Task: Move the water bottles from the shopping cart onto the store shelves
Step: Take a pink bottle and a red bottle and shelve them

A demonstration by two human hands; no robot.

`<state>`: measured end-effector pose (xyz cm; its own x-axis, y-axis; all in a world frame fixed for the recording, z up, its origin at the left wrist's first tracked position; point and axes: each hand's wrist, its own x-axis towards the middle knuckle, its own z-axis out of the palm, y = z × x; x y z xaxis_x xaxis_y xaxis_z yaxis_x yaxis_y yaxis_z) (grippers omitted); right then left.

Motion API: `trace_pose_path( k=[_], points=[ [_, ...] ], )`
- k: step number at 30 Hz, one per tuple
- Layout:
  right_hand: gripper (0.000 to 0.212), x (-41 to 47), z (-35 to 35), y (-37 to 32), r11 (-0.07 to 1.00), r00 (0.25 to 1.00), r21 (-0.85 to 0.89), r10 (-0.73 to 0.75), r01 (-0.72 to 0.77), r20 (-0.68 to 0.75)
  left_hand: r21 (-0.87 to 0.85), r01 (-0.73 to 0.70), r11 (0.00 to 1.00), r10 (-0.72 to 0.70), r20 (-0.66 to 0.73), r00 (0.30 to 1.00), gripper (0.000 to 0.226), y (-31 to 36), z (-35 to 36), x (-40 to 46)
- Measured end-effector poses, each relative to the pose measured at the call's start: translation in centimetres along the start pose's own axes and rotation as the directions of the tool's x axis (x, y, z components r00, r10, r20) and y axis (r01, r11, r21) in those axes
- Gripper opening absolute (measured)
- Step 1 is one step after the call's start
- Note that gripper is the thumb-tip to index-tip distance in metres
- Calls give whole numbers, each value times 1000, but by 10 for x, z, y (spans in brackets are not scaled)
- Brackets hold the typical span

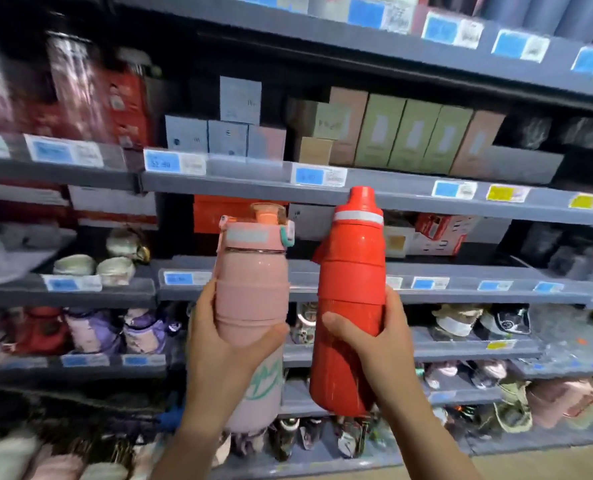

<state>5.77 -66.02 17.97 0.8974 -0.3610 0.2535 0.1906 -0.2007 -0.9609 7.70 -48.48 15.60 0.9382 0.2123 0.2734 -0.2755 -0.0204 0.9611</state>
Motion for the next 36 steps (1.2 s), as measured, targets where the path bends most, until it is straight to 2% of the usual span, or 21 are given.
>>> trace_pose_path(
  k=[5,11,16,19,21,23,25,28,31,34,36],
  points=[
    [89,42,33,-34,988,992,125,-97,87,77,18,-48,999,50,-108,993,103,30,-21,33],
    [81,91,64,-82,941,957,287,-233,177,175,66,-114,991,127,-251,960,89,66,-43,54],
    [81,138,71,-129,884,897,422,-340,202,283,27,-141,990,141,-356,924,78,83,-27,61],
    [83,169,74,-159,857,836,476,-402,199,373,6,-212,977,197,-397,897,75,100,-9,81],
    [77,189,73,-179,843,795,502,-436,195,423,9,-252,968,233,-417,879,73,110,2,96],
    [68,209,74,-201,823,755,535,-470,188,458,13,-298,954,274,-438,856,75,119,10,109],
    [69,227,79,-226,801,726,572,-498,176,474,31,-332,943,311,-441,842,85,128,13,120],
    [72,253,96,-267,749,740,615,-554,245,380,21,-390,921,356,-458,815,77,140,12,140],
    [77,283,122,-306,663,774,615,-619,426,131,35,-432,901,395,-475,786,70,153,9,156],
    [97,314,142,-333,609,731,511,-680,607,-57,41,-455,890,412,-502,761,70,159,2,168],
    [100,334,153,-342,596,698,431,-706,678,-121,37,-467,884,419,-509,752,70,161,-3,176]
  ],
)
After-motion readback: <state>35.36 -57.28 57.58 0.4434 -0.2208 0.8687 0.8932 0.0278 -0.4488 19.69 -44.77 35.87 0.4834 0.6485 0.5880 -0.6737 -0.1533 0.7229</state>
